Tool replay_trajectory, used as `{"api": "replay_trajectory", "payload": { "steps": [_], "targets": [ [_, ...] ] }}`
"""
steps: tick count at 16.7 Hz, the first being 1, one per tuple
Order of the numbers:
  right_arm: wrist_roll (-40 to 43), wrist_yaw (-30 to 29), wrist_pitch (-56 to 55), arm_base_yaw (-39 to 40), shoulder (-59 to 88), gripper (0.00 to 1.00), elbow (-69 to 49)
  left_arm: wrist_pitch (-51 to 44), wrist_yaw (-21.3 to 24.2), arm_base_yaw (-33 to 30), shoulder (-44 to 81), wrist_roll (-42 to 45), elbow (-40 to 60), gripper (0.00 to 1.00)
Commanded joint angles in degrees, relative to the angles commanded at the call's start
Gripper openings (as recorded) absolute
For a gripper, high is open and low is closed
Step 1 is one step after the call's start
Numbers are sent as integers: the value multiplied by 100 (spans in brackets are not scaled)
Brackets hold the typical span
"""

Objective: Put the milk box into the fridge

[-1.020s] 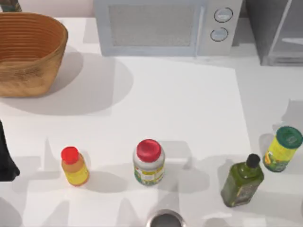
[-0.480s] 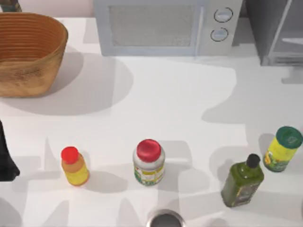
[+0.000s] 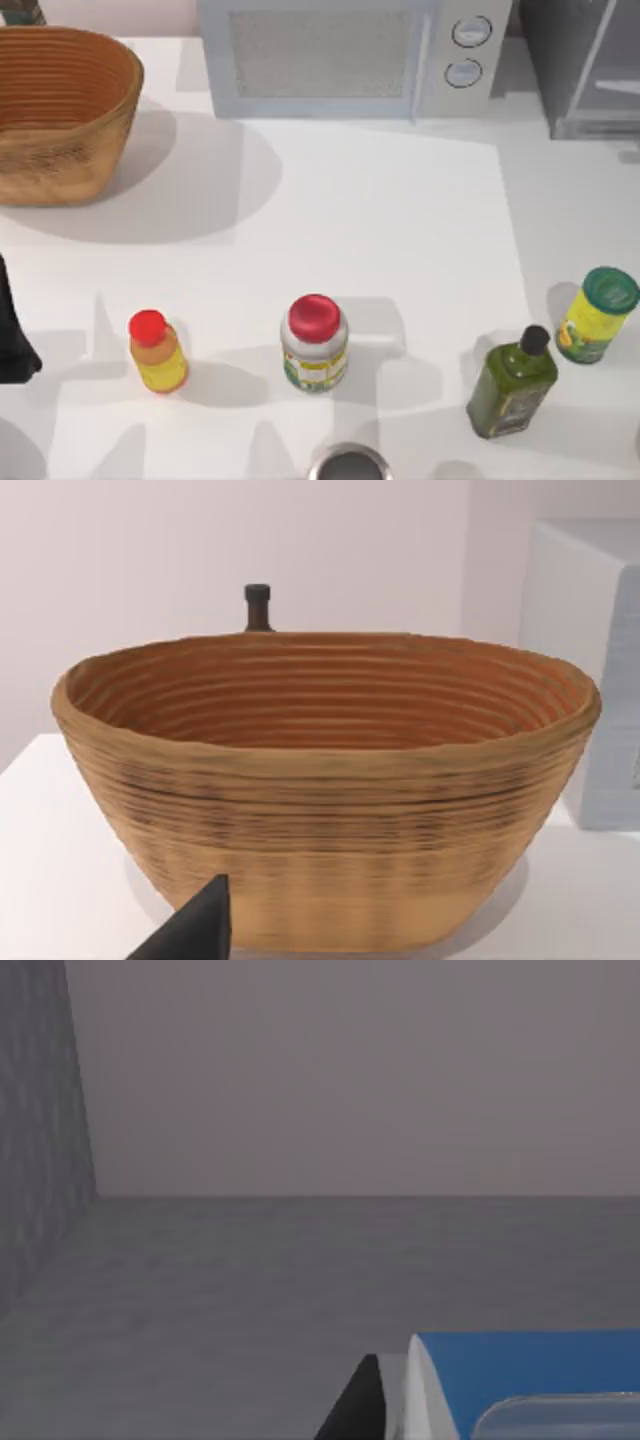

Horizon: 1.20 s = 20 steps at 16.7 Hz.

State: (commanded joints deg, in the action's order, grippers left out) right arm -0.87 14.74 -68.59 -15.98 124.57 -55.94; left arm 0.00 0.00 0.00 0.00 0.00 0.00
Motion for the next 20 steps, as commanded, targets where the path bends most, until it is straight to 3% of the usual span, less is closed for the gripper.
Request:
{"api": "replay_trajectory", "payload": {
  "steps": [7, 20],
  "targets": [
    [-10, -21, 201, 67, 170, 0, -182, 0, 0, 0, 0, 0, 0, 100],
    [4, -329, 2092, 343, 1467, 0, -3557, 0, 0, 0, 0, 0, 0, 100]
  ]
}}
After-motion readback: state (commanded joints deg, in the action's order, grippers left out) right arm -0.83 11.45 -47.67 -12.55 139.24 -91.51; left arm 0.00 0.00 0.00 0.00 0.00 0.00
